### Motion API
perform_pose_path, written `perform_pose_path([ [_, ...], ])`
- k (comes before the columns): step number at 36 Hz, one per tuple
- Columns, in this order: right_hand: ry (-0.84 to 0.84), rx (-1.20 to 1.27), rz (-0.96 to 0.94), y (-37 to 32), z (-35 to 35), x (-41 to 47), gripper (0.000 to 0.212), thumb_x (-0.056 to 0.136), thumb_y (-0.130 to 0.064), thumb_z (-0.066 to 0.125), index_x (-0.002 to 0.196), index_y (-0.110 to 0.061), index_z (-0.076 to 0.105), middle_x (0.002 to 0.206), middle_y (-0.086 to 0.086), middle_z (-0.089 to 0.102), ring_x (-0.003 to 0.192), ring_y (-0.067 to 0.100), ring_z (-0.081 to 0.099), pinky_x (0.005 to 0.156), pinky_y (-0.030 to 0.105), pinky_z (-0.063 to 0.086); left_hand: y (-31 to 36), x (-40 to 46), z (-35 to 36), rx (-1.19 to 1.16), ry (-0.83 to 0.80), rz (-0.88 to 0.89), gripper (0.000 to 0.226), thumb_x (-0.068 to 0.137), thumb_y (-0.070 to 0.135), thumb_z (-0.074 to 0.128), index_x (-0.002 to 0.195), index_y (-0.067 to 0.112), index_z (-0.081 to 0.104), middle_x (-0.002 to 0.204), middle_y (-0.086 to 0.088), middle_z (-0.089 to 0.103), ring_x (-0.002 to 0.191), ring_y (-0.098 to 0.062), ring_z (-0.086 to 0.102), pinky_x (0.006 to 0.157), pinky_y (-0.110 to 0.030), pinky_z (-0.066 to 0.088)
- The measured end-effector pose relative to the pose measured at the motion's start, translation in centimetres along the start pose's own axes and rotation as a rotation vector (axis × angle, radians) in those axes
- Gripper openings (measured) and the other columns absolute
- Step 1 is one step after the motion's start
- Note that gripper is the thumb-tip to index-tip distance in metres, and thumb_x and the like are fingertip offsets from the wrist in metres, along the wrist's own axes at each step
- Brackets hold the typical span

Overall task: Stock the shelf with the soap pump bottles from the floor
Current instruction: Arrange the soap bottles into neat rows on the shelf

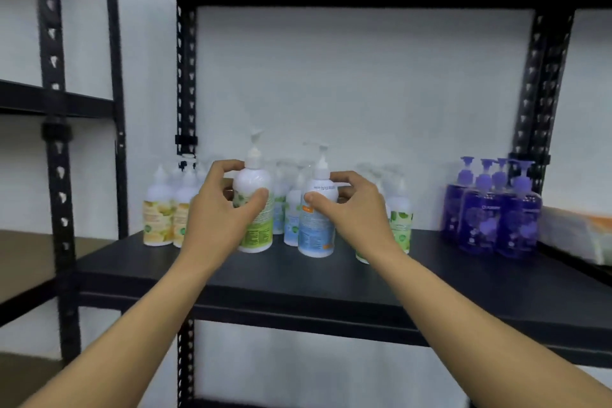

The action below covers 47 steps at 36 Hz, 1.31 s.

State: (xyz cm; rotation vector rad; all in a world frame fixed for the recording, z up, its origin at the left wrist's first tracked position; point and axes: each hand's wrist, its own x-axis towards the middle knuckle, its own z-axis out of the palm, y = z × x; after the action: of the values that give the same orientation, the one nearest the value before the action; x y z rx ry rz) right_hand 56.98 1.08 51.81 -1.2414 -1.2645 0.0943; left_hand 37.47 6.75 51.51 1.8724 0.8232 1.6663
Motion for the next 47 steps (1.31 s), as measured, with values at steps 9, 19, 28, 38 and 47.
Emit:
perform_pose_path([
  [9, -0.119, -0.057, -0.015, 0.5, 7.8, 2.3, 0.044, 0.074, -0.029, 0.084, 0.112, -0.023, 0.062, 0.093, -0.005, 0.071, 0.068, -0.005, 0.065, 0.048, 0.008, 0.044, -3.1, 0.5, -4.4, 0.034, 0.040, -0.033, 0.042, 0.084, 0.022, 0.076, 0.117, 0.033, 0.053, 0.099, 0.014, 0.063, 0.084, 0.013, 0.059, 0.061, -0.003, 0.042],
  [19, -0.103, -0.095, 0.026, 2.9, 12.2, 3.7, 0.048, 0.076, -0.036, 0.081, 0.116, -0.021, 0.058, 0.101, -0.002, 0.068, 0.084, 0.010, 0.068, 0.067, 0.022, 0.054, -4.7, 1.1, -6.1, 0.024, 0.054, -0.063, 0.041, 0.083, 0.022, 0.076, 0.114, 0.035, 0.053, 0.101, 0.011, 0.064, 0.094, -0.006, 0.063, 0.073, -0.023, 0.051],
  [28, -0.043, -0.112, 0.023, 3.8, 14.5, 5.6, 0.048, 0.076, -0.034, 0.081, 0.115, -0.019, 0.056, 0.102, 0.001, 0.068, 0.092, 0.018, 0.067, 0.083, 0.038, 0.058, -5.1, 1.9, -6.1, 0.019, 0.039, -0.053, 0.041, 0.084, 0.024, 0.075, 0.114, 0.039, 0.051, 0.102, 0.011, 0.064, 0.093, -0.007, 0.064, 0.073, -0.024, 0.052],
  [38, -0.067, -0.162, 0.081, 5.3, 14.7, 5.4, 0.053, 0.081, -0.036, 0.078, 0.125, -0.017, 0.055, 0.106, 0.002, 0.066, 0.097, 0.021, 0.065, 0.081, 0.031, 0.053, -5.2, 2.3, -5.9, 0.024, 0.036, -0.048, 0.041, 0.083, 0.026, 0.075, 0.116, 0.037, 0.052, 0.105, 0.009, 0.065, 0.091, -0.009, 0.065, 0.079, -0.032, 0.055],
  [47, -0.148, -0.219, 0.055, 4.8, 12.5, 4.6, 0.067, 0.088, -0.027, 0.073, 0.147, -0.017, 0.043, 0.136, 0.009, 0.059, 0.122, 0.021, 0.059, 0.102, 0.038, 0.049, -4.8, 2.0, -4.4, 0.013, 0.023, -0.042, 0.040, 0.084, 0.024, 0.075, 0.114, 0.037, 0.052, 0.099, 0.016, 0.064, 0.086, -0.001, 0.064, 0.069, -0.019, 0.050],
])
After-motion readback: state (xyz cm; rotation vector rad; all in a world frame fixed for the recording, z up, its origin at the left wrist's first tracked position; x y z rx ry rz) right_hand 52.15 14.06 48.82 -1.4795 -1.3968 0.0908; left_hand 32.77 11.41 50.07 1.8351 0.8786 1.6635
